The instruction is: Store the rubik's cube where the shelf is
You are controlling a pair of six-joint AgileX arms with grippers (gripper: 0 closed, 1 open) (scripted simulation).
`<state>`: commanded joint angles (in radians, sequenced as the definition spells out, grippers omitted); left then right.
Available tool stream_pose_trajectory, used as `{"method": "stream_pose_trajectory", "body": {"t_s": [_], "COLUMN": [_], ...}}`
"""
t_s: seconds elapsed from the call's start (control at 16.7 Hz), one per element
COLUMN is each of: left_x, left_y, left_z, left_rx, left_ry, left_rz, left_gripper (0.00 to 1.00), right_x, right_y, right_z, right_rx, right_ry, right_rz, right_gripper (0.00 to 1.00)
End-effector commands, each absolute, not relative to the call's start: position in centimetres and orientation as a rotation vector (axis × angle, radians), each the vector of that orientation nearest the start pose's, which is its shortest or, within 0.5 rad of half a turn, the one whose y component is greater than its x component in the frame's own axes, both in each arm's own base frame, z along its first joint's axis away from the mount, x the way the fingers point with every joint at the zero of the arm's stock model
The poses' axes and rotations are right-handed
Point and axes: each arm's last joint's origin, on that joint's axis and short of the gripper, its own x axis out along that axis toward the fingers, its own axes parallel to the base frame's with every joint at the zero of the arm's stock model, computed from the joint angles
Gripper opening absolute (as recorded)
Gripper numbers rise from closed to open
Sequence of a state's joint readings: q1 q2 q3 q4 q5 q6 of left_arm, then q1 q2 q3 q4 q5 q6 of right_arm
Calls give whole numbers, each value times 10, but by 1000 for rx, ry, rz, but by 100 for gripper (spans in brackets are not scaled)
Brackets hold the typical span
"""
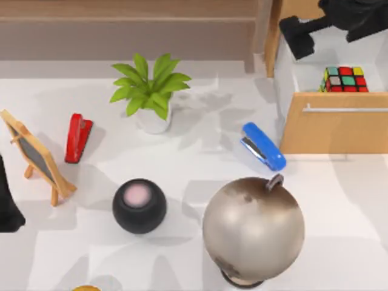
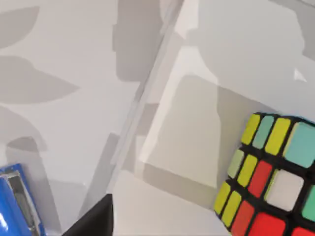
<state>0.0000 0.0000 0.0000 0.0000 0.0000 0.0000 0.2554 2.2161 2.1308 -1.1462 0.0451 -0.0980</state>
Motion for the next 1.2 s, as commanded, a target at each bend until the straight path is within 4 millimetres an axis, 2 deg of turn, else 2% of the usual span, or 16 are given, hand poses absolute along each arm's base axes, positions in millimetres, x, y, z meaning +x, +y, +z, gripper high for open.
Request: {"method": "stream_pose_trajectory", "body": {"t_s": [0.18, 0.36, 0.96, 1.2], "left_x": [106, 106, 106, 106], "left_y": [-1, -1, -1, -1], "left_z": [160, 160, 160, 160], "left_rx": [0, 0, 0, 0], "left_ry": [0, 0, 0, 0], "left_rz": [0, 0, 0, 0], "left_gripper": [100, 100, 100, 100], "right_x": [466, 476, 476, 473], "right_y": [93, 75, 75, 75], "right_z": [249, 235, 230, 215], "right_rx": [-103, 4, 26, 26], "right_ry": [1362, 1452, 1469, 1475], "right_rz": [100, -5, -29, -32], "right_gripper": [100, 100, 100, 100]}}
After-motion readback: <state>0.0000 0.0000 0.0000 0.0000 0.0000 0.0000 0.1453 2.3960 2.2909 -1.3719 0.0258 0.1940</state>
